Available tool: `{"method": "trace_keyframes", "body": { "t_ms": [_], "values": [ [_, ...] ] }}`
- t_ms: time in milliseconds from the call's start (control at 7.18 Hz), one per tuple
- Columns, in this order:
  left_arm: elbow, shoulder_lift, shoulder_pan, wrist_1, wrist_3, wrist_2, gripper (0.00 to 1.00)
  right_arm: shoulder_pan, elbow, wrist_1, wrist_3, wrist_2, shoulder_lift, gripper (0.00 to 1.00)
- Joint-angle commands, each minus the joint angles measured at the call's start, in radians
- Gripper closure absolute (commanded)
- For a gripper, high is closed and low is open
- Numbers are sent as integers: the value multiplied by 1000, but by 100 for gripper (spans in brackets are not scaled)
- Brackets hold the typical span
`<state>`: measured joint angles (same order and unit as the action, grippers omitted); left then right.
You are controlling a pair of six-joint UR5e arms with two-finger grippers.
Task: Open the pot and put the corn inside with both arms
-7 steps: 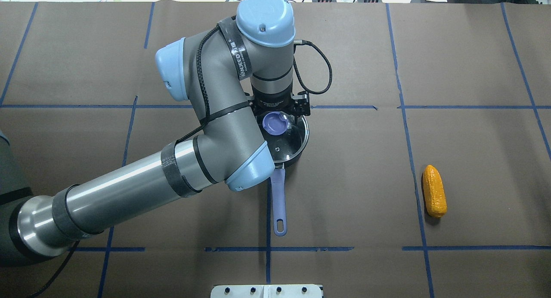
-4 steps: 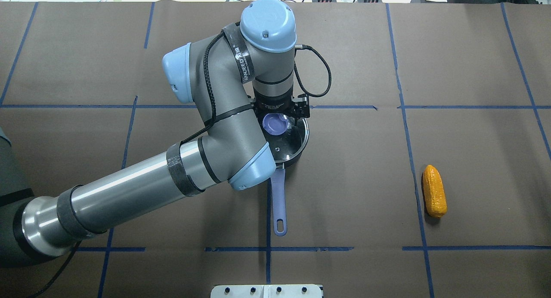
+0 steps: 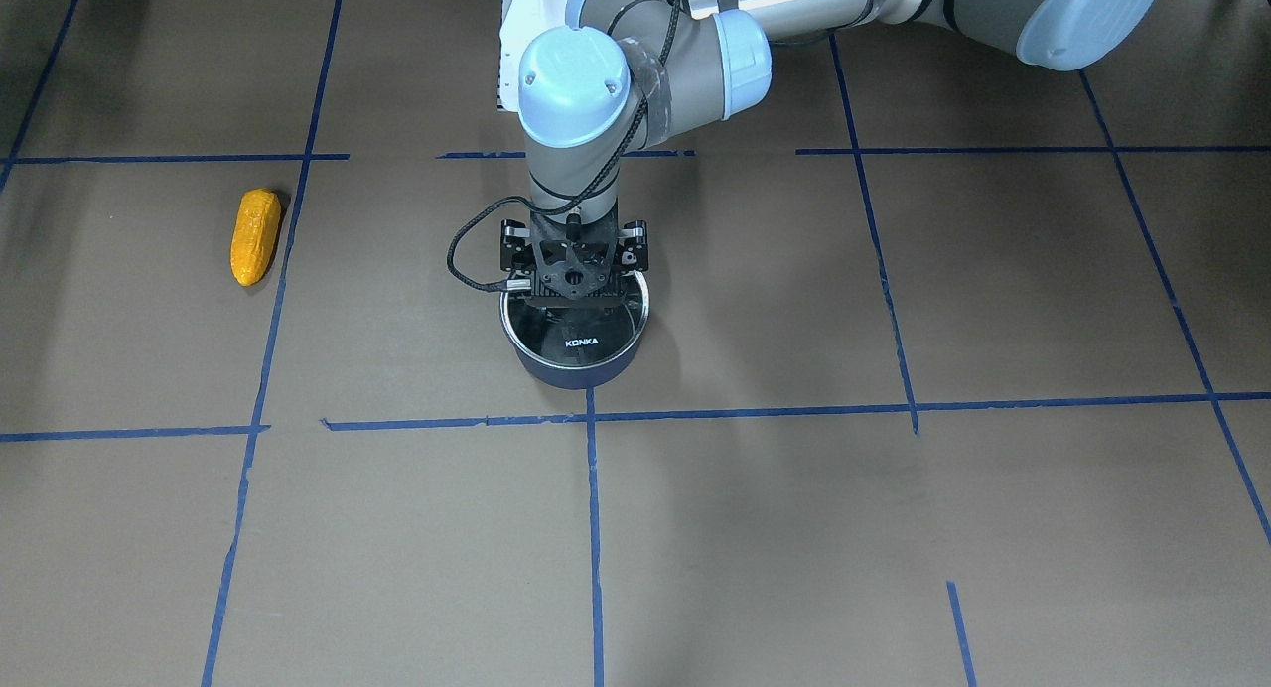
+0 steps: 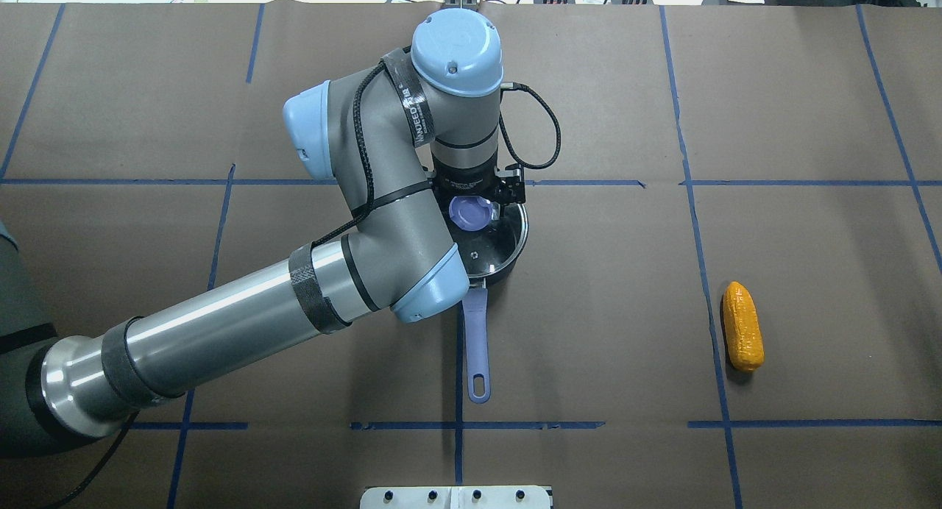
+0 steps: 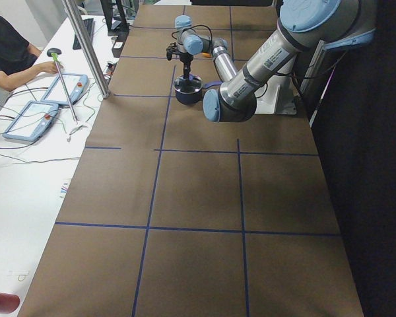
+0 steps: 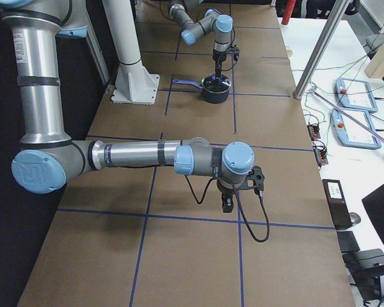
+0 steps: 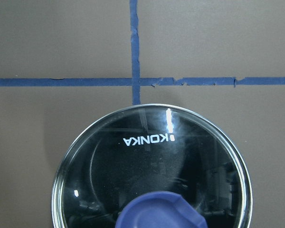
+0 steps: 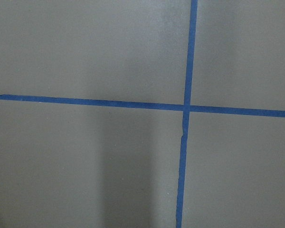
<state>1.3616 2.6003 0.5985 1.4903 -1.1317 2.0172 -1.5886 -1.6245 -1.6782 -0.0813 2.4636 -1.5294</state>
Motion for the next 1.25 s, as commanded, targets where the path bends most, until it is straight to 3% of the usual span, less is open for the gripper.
{"method": "trace_keyframes", "body": {
  "t_ms": [0, 1114],
  "values": [
    [-32, 0, 0, 42, 0, 0, 0, -1, -5, 0, 0, 0, 2, 0],
    [-22, -8, -3, 34, -42, 5, 0, -1, -11, 0, 20, 0, 9, 0]
  ]
}}
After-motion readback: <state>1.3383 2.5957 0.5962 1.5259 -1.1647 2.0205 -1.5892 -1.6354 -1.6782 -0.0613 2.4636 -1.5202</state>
